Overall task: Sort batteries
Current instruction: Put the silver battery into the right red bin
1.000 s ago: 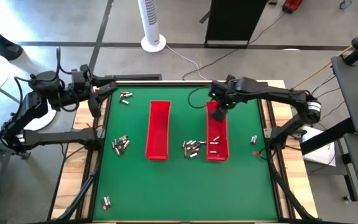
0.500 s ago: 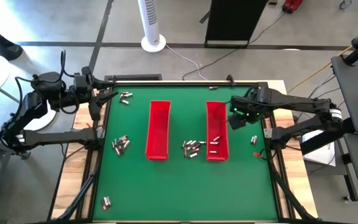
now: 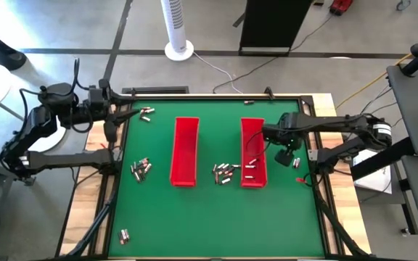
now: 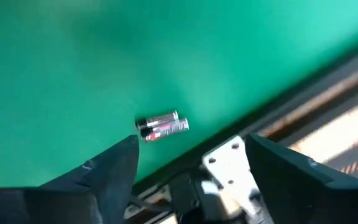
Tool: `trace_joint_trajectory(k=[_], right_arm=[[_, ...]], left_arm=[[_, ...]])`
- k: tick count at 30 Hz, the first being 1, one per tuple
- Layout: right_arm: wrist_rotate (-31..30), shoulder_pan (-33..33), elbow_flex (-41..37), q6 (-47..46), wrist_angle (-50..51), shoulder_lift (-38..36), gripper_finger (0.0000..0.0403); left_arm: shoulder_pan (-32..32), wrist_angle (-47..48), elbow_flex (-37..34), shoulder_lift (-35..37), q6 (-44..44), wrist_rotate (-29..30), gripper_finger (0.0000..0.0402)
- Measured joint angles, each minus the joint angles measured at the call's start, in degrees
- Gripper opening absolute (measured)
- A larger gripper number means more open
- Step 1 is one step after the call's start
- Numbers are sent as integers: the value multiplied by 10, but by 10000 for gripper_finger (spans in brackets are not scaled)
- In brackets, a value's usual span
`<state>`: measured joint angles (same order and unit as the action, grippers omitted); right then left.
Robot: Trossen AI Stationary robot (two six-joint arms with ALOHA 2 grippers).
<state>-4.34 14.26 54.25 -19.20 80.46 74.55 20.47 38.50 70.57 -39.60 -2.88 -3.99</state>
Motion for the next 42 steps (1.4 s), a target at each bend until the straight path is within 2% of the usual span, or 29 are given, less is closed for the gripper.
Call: trace_joint_trajectory(k=[5,9,16,24,28,33,37,42], right_arm=[[2,3,-37,70,-28,-7,331],[38,12,-81,96,-41,-7,348],[48,11,-134,73,-132,-35,354],[79,11,-133,72,-109,-40,352],[75,11,-129,60,-110,-73,352],[23,10,-102,-31,-117,-151,352],[24,3,-75,-146,-101,-172,352],[45,-82,-29,-260,-72,-163,343]], left_arm=[[0,-46,0,-17,19,2,155],[0,-97,0,-39,36,3,155],[0,-132,0,-96,69,4,155],[0,-206,0,-157,100,4,155],[0,-236,8,-181,111,4,155],[0,-235,39,-204,111,4,155],[0,-235,57,-216,100,4,155],[0,-233,69,-226,82,4,155]])
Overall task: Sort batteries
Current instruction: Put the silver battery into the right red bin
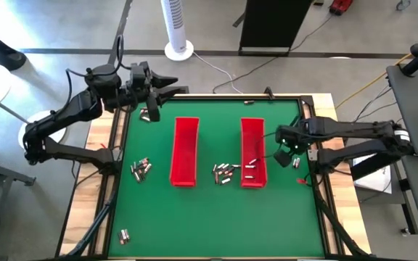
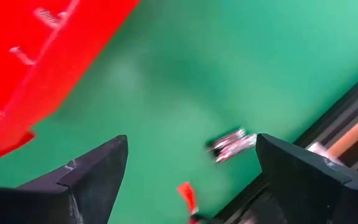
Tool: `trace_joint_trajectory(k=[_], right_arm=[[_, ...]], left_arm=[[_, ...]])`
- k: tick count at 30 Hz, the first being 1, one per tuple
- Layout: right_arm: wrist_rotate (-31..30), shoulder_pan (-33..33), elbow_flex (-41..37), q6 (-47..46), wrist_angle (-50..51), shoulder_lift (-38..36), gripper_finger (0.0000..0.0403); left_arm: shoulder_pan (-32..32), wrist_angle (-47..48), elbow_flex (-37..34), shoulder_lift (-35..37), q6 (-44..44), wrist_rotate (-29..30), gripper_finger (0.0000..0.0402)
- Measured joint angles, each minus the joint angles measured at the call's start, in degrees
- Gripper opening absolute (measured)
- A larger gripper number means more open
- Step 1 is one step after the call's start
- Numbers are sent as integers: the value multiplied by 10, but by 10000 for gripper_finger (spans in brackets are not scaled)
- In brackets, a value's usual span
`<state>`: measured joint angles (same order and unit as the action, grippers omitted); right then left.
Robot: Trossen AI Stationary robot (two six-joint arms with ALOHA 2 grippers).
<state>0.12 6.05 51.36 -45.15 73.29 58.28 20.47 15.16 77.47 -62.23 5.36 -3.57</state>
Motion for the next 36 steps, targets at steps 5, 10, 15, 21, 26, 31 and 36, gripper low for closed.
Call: trace_joint_trajectory(k=[5,10,15,21,26,31,36], right_arm=[[-1,-126,43,-282,-10,3,327],[-50,-266,56,-545,-37,13,306],[-119,-397,50,-815,-30,39,282],[-169,-441,18,-913,-27,103,260],[-176,-449,16,-900,3,152,248],[-167,-457,16,-767,-14,179,240],[-198,-472,19,-879,-10,232,235]], left_arm=[[0,4,7,-4,-7,0,155],[0,10,7,-2,-28,-5,155],[0,18,7,-1,-52,-10,155],[0,16,7,-2,-64,-20,155],[0,16,8,-3,-64,-20,155],[0,15,17,-3,-57,-20,155],[0,18,27,-4,-28,-20,155]])
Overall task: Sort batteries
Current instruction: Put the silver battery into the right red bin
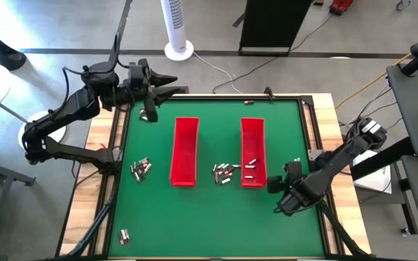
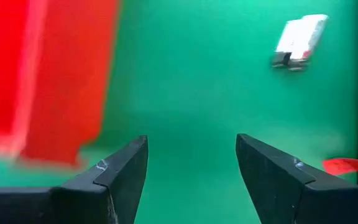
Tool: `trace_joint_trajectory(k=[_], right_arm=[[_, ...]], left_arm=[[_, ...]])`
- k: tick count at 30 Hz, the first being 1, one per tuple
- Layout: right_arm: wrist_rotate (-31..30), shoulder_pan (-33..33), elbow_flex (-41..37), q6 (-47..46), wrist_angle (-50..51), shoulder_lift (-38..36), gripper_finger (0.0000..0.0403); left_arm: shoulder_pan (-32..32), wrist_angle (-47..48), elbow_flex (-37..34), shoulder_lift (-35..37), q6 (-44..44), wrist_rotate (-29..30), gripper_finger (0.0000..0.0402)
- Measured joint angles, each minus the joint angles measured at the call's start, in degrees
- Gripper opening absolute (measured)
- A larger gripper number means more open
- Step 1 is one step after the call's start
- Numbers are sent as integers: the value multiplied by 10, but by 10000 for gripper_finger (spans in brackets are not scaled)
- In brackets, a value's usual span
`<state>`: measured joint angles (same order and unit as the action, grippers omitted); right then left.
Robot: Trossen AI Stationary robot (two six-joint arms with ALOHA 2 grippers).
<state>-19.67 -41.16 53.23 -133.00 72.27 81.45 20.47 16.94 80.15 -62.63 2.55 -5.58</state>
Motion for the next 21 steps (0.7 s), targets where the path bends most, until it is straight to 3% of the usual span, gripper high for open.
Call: trace_joint_trajectory(k=[2,10,17,21], right_arm=[[-8,-18,0,-55,14,19,232],[-11,-26,7,-60,9,76,226],[-14,-41,37,-52,62,9,226],[-19,-30,68,36,108,-45,228]], left_arm=[[0,1,4,0,8,0,155],[0,0,26,-13,24,0,155],[0,-3,51,-42,29,0,155],[-3,-4,54,-60,42,-10,155]])
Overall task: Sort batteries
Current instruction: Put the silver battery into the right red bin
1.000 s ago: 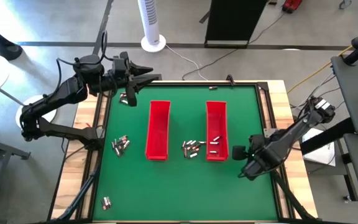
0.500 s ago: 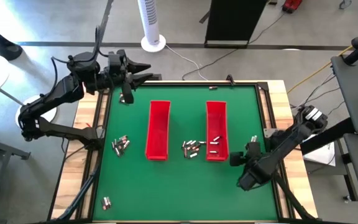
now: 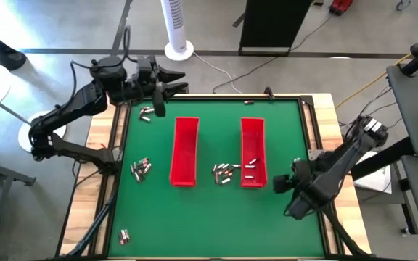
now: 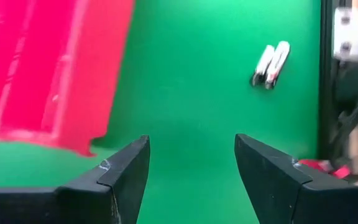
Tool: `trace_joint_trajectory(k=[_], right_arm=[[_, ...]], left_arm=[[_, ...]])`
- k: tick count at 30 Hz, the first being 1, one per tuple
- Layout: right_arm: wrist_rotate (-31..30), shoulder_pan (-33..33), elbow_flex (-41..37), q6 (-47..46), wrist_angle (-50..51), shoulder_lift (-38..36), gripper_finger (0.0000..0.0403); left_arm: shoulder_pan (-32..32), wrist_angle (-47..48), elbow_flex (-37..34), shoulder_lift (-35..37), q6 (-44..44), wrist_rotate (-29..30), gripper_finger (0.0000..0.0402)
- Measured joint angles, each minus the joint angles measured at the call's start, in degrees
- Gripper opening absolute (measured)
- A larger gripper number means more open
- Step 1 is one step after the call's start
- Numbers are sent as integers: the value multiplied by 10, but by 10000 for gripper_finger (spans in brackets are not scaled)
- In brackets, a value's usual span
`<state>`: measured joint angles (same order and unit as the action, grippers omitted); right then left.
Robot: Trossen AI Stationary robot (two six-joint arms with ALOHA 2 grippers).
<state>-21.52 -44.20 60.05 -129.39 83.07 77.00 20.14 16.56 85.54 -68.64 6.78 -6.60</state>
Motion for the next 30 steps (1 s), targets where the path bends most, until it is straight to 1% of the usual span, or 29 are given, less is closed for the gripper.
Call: trace_joint_trajectory(k=[4,7,9,13,16,19,21,24,25,27,30], right_arm=[[6,36,37,144,37,-53,228],[10,81,60,273,55,-95,228],[24,121,71,382,55,-124,228],[80,216,81,641,57,-165,228],[125,282,83,861,57,-177,228],[160,324,82,1102,58,-175,228],[157,337,80,1249,60,-170,225],[147,349,63,1461,62,-169,218],[143,352,54,1518,63,-169,216],[140,356,31,1604,63,-171,210],[140,359,-7,1689,64,-173,199]], left_arm=[[-9,-2,0,-13,23,-42,155],[-22,-4,0,-19,40,-49,155],[-36,-7,0,-19,45,-49,155],[-78,-15,0,-16,45,-40,155],[-121,-16,0,-16,38,3,155],[-166,-16,0,-19,25,73,155],[-196,-17,-1,-25,20,123,155],[-233,-16,-1,-36,15,183,155],[-245,-16,-1,-39,14,199,155],[-265,-16,-1,-45,14,224,155],[-288,-16,-1,-53,13,250,155]])
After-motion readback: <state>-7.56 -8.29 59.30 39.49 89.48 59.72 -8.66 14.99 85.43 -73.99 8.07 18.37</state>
